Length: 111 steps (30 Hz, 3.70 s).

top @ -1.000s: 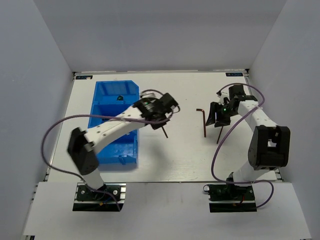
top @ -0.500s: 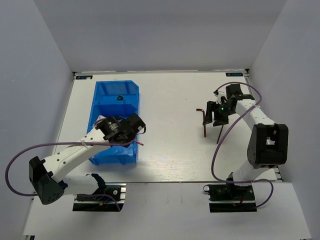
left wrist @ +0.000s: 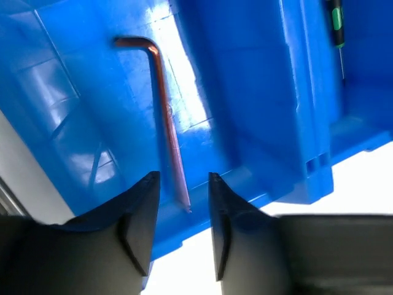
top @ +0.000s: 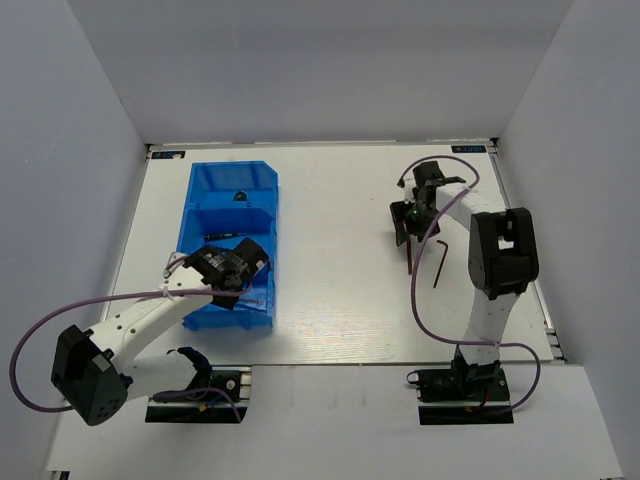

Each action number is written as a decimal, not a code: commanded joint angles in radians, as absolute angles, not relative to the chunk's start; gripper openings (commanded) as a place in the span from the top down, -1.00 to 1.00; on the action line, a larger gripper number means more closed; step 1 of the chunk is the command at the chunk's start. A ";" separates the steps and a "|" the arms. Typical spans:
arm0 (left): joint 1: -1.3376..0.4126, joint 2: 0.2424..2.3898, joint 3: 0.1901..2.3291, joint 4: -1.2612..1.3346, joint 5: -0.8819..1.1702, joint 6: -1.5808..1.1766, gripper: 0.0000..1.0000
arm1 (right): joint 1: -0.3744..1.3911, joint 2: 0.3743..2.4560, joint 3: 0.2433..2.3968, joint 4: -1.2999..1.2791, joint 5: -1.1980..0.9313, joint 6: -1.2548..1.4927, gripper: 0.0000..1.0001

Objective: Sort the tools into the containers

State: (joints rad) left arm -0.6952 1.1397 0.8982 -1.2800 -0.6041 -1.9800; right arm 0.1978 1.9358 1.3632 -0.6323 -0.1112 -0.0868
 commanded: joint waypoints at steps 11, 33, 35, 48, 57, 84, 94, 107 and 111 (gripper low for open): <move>-0.646 1.106 1.018 -1.015 -0.666 -1.718 -0.55 | 0.256 2.056 1.442 -0.569 0.064 -0.049 0.71; -0.661 0.749 0.951 -0.413 -0.399 -0.698 -0.26 | 0.572 1.947 1.776 -0.782 -0.933 -0.593 1.00; -0.661 0.749 0.982 -0.413 -0.399 -0.677 -0.29 | 0.612 1.976 1.818 -0.760 -0.959 -0.606 1.00; -0.661 0.568 1.017 -0.463 -0.377 -0.609 -0.34 | 0.914 2.196 2.063 -0.422 -0.822 -0.378 1.00; -0.661 0.462 1.017 -0.549 -0.408 -0.627 -0.34 | 1.028 2.290 2.123 -0.325 -0.714 -0.190 0.39; -0.670 0.948 0.881 -0.334 0.052 -0.572 -0.32 | 0.339 1.513 1.184 -0.793 0.062 -0.052 0.33; -0.690 1.235 0.965 -0.325 0.155 -0.511 -0.56 | 0.175 1.543 1.022 -0.770 0.161 0.066 0.16; -0.709 1.204 0.945 -0.324 0.146 -0.520 -0.56 | 0.127 1.744 1.080 -0.615 0.218 0.173 0.16; -0.709 1.186 0.945 -0.344 0.135 -0.529 -0.56 | 0.130 1.799 1.106 -0.581 0.273 0.216 0.16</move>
